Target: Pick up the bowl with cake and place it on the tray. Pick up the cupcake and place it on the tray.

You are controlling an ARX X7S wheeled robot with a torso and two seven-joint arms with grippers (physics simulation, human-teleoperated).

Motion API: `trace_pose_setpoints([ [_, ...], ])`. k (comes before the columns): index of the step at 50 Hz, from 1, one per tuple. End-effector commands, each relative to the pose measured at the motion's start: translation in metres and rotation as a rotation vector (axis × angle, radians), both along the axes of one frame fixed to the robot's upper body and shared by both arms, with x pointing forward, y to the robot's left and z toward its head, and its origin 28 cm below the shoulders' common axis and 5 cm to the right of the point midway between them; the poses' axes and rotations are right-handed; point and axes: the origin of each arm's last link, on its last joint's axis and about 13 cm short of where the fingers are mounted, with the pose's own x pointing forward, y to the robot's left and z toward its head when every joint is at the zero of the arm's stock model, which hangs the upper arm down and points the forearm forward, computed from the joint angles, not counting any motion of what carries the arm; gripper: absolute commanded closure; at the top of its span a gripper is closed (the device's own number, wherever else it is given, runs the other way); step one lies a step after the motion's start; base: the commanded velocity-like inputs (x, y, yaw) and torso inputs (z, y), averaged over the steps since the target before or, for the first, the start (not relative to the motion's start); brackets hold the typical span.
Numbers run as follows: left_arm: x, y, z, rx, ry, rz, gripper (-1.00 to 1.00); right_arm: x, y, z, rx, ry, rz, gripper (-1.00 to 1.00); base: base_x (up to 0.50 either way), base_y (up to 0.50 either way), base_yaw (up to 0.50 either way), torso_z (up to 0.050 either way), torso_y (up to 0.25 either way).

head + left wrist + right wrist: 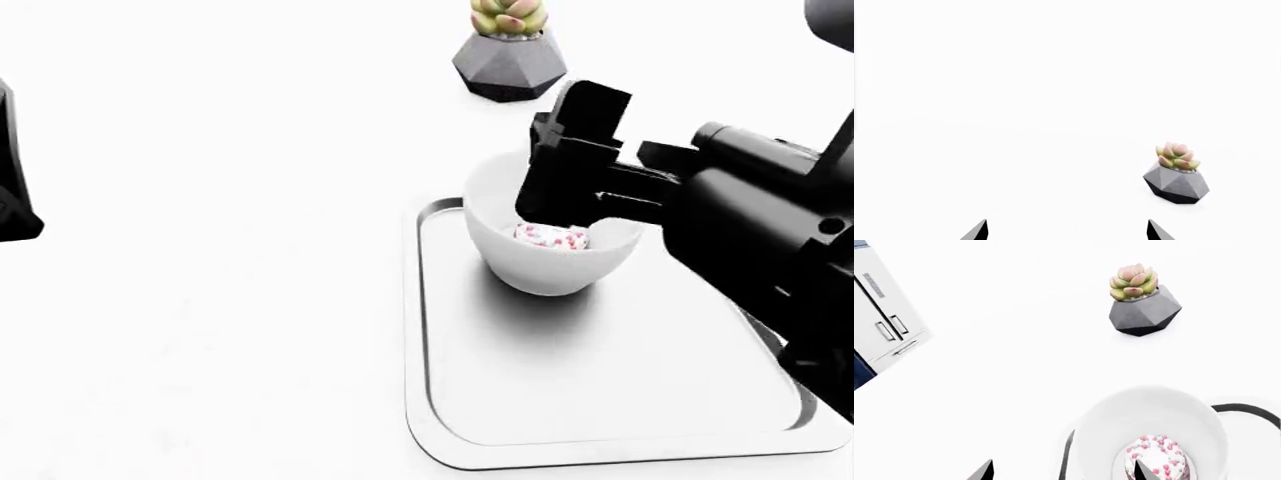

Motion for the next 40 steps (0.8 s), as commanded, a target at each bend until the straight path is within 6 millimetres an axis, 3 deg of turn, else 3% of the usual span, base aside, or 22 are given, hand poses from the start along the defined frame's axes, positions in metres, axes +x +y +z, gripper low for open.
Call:
trace_pose_setpoints([
  [1,0.001,0.002,0.001,-0.003,-0.003,0.009,-1.00,-0.047,0.007,-0.010,-0.113,-0.036,0.189,-1.00,0.00,0.00,0.00,0.000,0.000],
  [14,0.002,0.003,0.002,-0.007,-0.002,0.017,-1.00,-0.073,0.011,-0.026,-0.188,-0.008,0.330,-1.00,0.00,0.00,0.00,0.000,0.000],
  [32,0.002,0.002,0.001,0.000,-0.003,0.015,-1.00,-0.073,0.018,-0.045,-0.262,0.025,0.521,-1.00,0.00,0.00,0.00,0.000,0.000],
  [40,0.002,0.001,0.000,0.004,-0.003,0.014,-1.00,-0.074,0.031,-0.053,-0.318,0.053,0.640,-1.00,0.00,0.00,0.00,0.000,0.000],
])
